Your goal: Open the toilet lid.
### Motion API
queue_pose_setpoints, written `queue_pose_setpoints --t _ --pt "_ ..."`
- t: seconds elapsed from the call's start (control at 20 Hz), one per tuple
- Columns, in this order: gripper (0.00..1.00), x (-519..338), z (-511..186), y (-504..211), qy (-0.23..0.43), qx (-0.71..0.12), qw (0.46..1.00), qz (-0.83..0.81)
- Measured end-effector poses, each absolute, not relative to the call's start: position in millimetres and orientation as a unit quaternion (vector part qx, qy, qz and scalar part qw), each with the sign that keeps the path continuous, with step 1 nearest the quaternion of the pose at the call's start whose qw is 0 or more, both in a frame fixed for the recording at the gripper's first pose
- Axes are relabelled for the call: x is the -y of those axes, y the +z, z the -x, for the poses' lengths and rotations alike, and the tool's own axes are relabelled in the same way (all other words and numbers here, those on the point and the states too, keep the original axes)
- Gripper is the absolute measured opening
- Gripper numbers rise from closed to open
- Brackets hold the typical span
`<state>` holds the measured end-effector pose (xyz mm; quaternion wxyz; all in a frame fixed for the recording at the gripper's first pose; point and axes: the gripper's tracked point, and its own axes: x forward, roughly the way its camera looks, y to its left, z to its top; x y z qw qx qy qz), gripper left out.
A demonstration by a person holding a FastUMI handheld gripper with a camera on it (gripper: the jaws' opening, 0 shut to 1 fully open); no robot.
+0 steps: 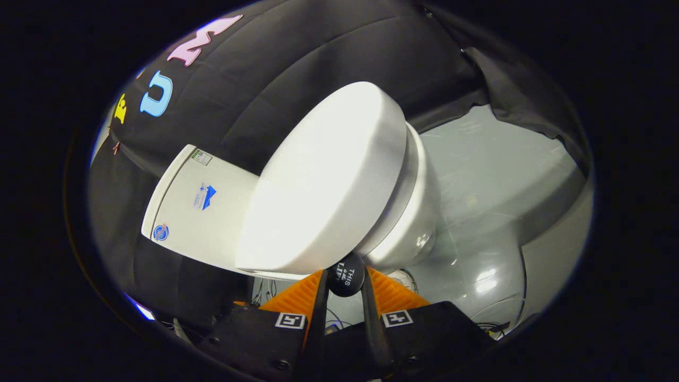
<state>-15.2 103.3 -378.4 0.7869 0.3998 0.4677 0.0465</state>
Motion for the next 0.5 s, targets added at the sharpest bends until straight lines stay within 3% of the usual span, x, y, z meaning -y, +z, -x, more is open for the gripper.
queue_pose_setpoints --t 0.2,0.25,0.5 --pt "0.34 -101 14 -371 0.063 -0.460 0.798 -0.385" --pt "0.14 -105 14 -372 0.055 -0.464 0.790 -0.396" --pt "0.13 -98 10 -361 0.070 -0.450 0.801 -0.389"
